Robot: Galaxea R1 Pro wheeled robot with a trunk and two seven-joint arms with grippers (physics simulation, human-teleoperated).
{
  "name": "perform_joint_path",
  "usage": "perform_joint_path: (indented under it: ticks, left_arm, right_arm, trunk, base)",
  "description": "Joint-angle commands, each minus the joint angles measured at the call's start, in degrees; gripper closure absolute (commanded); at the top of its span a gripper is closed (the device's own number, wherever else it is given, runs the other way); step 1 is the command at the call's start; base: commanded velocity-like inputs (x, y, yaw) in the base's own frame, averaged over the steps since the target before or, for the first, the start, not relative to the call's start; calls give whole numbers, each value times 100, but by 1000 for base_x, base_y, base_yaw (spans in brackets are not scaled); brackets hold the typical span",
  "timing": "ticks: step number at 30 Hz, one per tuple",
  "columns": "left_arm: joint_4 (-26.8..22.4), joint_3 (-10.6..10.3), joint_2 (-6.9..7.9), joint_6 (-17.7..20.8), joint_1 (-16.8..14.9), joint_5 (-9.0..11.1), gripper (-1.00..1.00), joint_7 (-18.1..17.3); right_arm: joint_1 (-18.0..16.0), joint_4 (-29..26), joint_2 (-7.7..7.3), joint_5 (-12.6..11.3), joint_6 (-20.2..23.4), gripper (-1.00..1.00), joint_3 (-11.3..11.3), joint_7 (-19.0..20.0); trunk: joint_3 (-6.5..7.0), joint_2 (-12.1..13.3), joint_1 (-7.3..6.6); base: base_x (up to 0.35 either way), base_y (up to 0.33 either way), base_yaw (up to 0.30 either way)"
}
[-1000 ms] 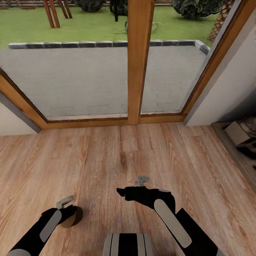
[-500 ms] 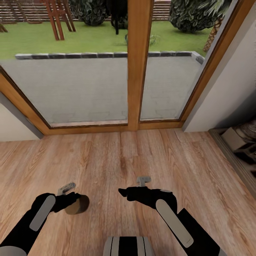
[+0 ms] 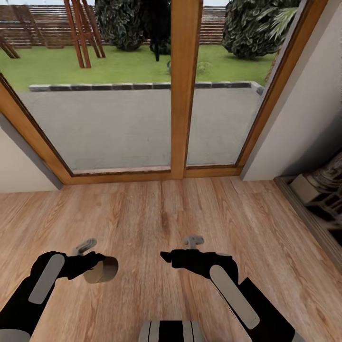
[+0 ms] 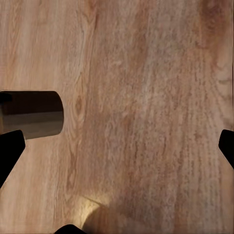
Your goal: Place each of the two pumpkins and all three candles from the living room inside a cabinet in the living room (use any cabinet), then make sure every cabinet is closed, and position the cauldron so it is next to a table in the living room.
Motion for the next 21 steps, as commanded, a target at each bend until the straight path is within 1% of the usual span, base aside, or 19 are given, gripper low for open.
perform_joint_path:
  ticks: [1, 4, 12, 17, 21]
  left_arm:
    - [-8, 5, -8, 32, -1, 59, 100, 54]
    - [-12, 13, -11, 50, 0, 60, 100, 54]
    - [-13, 18, -11, 62, 2, 60, 100, 54]
    - [-13, 18, -14, 63, 2, 60, 100, 54]
    - [-13, 18, -12, 63, 2, 60, 100, 54]
  right_arm:
    - [-2, -4, -4, -87, 3, -100, -58, -60]
    - [-3, 1, -8, -122, 4, -100, -199, -61]
    - [-5, 2, -7, -143, 2, -100, -230, -61]
    - [-6, 2, -4, -169, 19, -100, -250, -61]
    - [-5, 2, -4, -280, 174, -100, -376, -61]
  trunk:
    - [19, 0, -3]
    - [85, 4, -11]
    - [262, 17, -33]
    - [352, 218, -143]
    - [424, 378, -231]
  base:
    - [-2, 0, 0]
    - [-85, 0, 0]
    - [-290, 0, 0]
    - [-319, 0, 0]
    - [-320, 0, 0]
